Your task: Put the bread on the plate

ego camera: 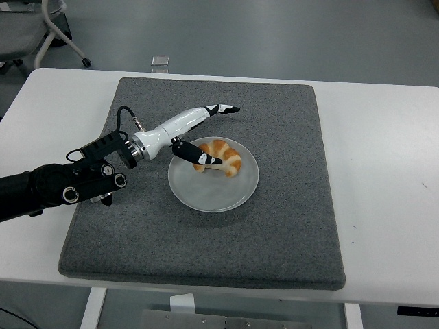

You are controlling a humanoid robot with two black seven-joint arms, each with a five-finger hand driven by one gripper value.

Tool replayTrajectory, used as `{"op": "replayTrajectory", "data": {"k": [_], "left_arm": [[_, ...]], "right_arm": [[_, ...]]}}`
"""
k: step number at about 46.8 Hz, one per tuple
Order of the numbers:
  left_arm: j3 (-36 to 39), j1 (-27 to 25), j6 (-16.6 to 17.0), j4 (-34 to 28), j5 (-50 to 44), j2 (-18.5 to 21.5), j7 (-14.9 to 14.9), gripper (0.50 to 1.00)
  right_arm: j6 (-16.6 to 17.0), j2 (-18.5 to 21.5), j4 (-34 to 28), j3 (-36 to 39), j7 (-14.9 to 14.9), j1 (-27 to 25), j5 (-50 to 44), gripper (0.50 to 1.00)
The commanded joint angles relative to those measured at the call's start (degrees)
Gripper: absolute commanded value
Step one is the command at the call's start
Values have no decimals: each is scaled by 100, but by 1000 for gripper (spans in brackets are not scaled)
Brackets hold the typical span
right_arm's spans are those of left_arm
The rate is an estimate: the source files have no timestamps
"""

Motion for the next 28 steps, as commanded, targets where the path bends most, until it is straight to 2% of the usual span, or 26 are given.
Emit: {"op": "replayTrajectory", "data": {"k": [1,8,19,28], "left_arm": [[-362,8,-495,0,-305,36,0,990],[-741,-28,-1094,62,-763,133,0,990],[-1092,-98,-1568,79,-1360,308,9,990],[-1497,-344,-2377,536,-2309,431,18,990]], "right_arm": [[0,0,0,0,0,0,0,930],[0,0,0,0,0,0,0,930],[0,0,0,0,0,0,0,930],[0,0,0,0,0,0,0,930]]}}
